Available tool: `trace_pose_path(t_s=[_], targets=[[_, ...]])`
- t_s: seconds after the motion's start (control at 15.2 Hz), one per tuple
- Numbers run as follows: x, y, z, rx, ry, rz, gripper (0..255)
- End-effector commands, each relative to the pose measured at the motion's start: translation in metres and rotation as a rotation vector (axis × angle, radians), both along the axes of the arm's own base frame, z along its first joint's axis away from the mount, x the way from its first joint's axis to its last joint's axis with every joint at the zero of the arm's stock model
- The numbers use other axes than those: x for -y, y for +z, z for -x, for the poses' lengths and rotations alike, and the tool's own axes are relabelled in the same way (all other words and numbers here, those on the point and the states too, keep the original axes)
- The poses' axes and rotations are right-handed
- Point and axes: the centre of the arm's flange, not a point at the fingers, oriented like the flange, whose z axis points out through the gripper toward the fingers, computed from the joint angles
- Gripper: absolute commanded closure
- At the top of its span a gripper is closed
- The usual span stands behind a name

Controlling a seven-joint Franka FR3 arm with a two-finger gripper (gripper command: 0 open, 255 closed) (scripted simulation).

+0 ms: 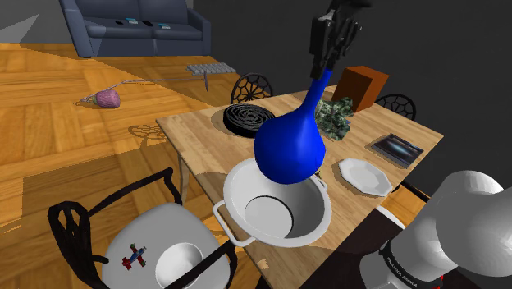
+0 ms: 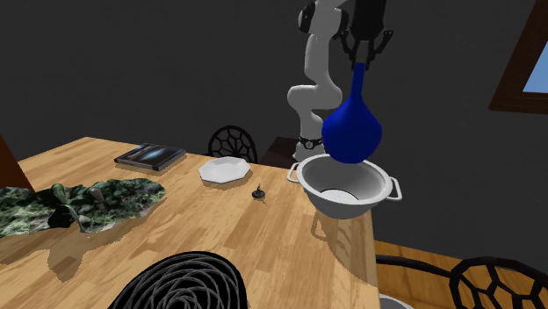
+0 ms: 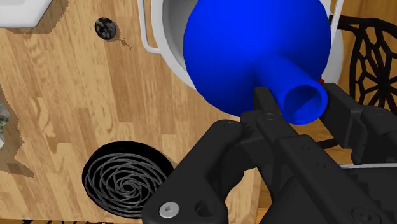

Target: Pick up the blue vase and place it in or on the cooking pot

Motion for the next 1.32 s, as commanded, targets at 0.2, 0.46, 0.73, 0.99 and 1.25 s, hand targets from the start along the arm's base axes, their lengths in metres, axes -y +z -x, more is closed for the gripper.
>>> trace_pose_path(t_s=[0.2,0.46,0.73,0.99,1.25], targets=[[0.000,-0.026,0.000,0.002,0.000,-0.001,255],[0.000,-0.048,0.000,0.002,0.000,-0.001,255],[0.000,-0.069,0.000,0.002,0.000,-0.001,255],[0.000,-0.091,0.000,0.002,0.000,-0.001,255],[0.000,-0.091,0.000,0.002,0.000,-0.001,255]])
